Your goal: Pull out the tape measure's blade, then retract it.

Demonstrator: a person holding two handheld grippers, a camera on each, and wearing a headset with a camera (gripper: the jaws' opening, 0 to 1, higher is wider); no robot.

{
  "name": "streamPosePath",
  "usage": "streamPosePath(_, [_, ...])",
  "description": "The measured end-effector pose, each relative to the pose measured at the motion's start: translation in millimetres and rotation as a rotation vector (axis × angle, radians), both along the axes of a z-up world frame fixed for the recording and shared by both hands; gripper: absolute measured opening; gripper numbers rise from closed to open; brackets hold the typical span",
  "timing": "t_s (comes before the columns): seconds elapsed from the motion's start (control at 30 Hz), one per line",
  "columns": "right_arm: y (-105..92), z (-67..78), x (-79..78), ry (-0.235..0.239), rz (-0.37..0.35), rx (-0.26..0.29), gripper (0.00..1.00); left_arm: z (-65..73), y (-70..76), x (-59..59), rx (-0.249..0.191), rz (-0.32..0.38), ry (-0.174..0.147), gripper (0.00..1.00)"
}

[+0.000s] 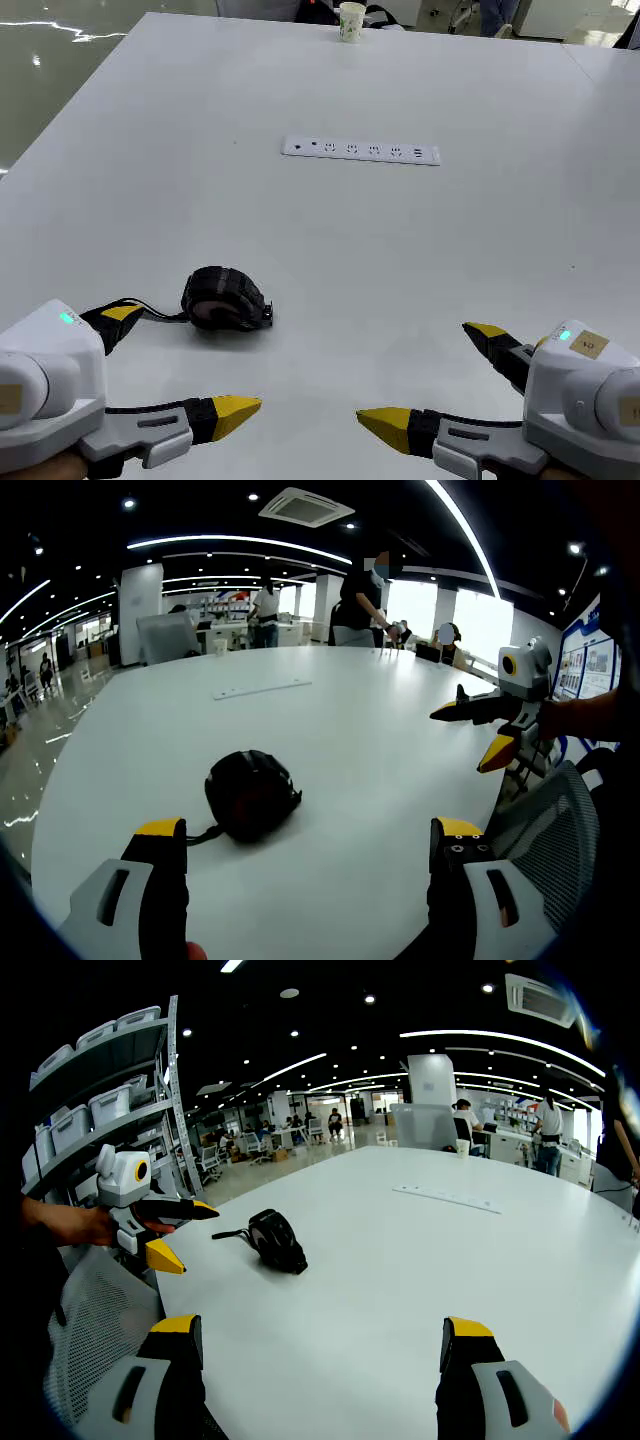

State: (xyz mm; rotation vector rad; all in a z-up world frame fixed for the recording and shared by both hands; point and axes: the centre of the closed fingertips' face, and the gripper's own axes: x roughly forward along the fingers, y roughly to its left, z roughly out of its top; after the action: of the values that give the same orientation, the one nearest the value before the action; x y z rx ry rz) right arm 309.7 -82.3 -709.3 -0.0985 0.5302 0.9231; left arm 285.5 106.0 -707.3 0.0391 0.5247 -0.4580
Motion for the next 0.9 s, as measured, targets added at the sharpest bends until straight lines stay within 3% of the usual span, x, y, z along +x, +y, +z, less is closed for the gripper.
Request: streamPosePath(0.9, [-0.7, -1.9, -0.7, -0.003, 0.011, -0.013, 0.99, 0.6, 0.5, -0.4, 0.009, -0.004, -0.003, 0.99])
